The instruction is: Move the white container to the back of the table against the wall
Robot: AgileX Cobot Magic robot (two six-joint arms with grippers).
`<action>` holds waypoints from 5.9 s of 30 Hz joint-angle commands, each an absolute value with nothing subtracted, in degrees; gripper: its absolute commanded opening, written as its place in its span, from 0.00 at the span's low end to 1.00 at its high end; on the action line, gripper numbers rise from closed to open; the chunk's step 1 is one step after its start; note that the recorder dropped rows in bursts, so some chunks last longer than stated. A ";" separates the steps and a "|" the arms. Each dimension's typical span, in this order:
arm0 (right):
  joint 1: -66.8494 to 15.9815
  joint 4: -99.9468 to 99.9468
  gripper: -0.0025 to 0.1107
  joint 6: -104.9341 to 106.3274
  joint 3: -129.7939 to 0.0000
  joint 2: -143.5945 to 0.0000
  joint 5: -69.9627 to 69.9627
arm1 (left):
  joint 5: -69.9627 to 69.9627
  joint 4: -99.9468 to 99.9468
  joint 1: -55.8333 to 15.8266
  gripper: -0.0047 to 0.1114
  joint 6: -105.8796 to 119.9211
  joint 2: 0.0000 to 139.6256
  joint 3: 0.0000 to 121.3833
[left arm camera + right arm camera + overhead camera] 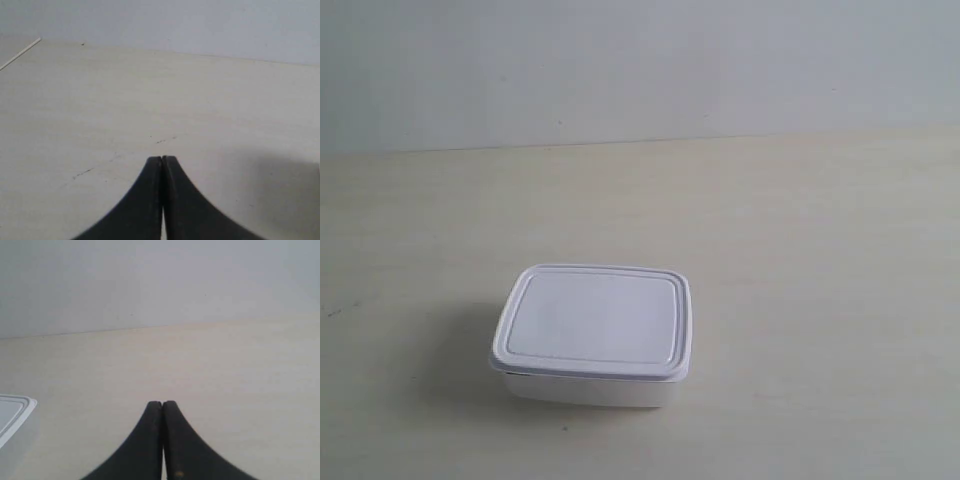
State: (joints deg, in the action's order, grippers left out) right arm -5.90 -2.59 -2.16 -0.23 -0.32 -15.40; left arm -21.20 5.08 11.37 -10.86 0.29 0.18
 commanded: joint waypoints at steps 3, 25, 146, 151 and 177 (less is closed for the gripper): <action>-6.03 -2.70 0.02 -2.13 0.00 0.00 -14.75 | -20.63 5.00 11.44 0.04 -11.14 0.00 0.00; -20.80 -2.69 0.02 -2.13 -20.03 -18.86 -22.85 | -21.24 4.97 11.22 0.04 -11.14 14.53 16.58; -30.71 -86.92 0.02 42.43 -36.39 -100.07 -28.70 | -27.56 -83.03 -17.40 0.04 47.80 95.26 33.66; -30.71 -88.30 0.02 42.43 -36.39 -100.07 -26.05 | -26.61 -83.32 -17.40 0.04 47.80 97.58 35.68; -30.71 -95.44 0.02 48.01 -45.61 -106.56 -24.43 | -25.60 -84.57 -17.40 0.04 48.06 104.81 44.86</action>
State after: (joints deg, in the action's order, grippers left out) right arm -30.56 -95.07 47.35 -44.01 -106.10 -25.76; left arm -26.46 -83.94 -17.04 47.95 104.10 43.57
